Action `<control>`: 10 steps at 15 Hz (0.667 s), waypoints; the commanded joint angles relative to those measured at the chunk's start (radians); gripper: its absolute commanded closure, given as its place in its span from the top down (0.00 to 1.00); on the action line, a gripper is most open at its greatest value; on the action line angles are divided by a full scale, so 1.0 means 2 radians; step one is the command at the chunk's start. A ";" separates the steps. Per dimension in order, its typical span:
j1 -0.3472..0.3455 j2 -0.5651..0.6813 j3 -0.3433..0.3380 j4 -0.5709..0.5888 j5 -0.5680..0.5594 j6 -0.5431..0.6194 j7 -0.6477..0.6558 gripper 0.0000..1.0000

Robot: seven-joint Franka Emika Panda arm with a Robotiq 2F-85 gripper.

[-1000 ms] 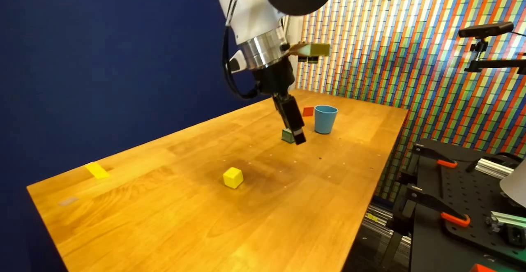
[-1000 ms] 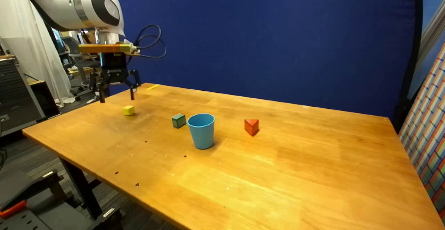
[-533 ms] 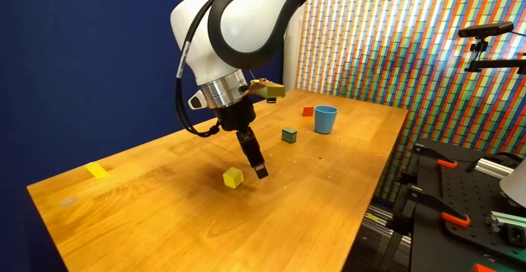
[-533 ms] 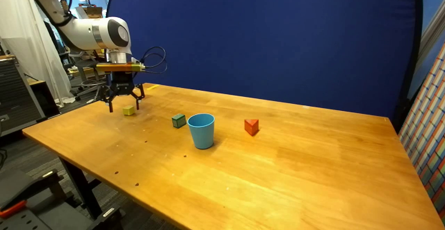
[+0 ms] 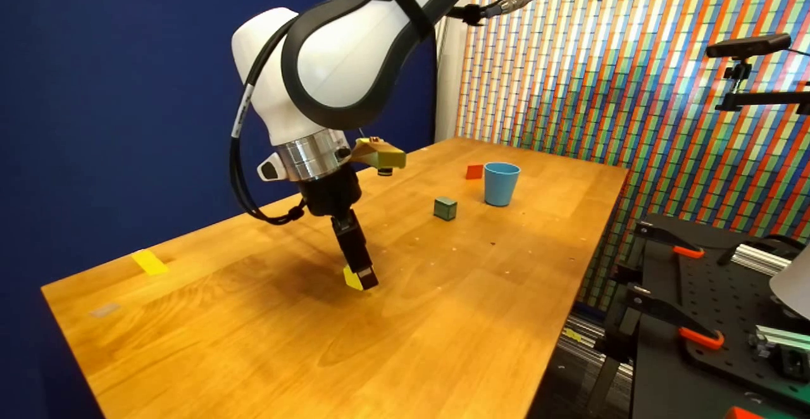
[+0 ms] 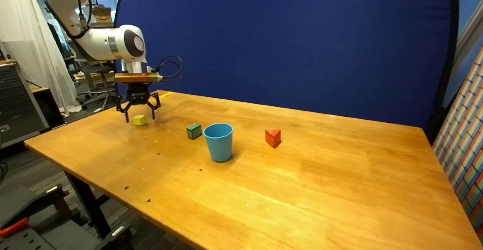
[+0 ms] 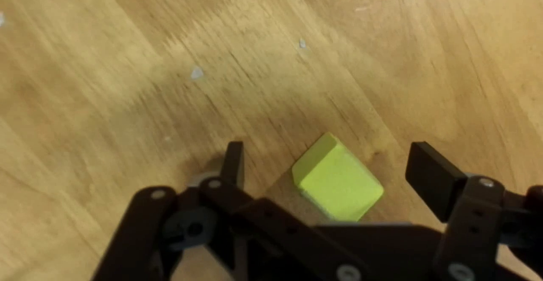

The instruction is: Pick up the yellow block and put it in the blue cup

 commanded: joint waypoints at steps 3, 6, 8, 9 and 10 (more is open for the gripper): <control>0.014 0.020 -0.002 0.042 -0.006 -0.029 0.001 0.49; 0.008 -0.035 -0.022 -0.014 -0.020 -0.030 0.038 0.27; -0.002 -0.079 -0.042 -0.054 -0.030 -0.031 0.071 0.23; -0.006 -0.095 -0.052 -0.066 -0.034 -0.030 0.087 0.23; -0.010 -0.112 -0.062 -0.080 -0.039 -0.028 0.103 0.23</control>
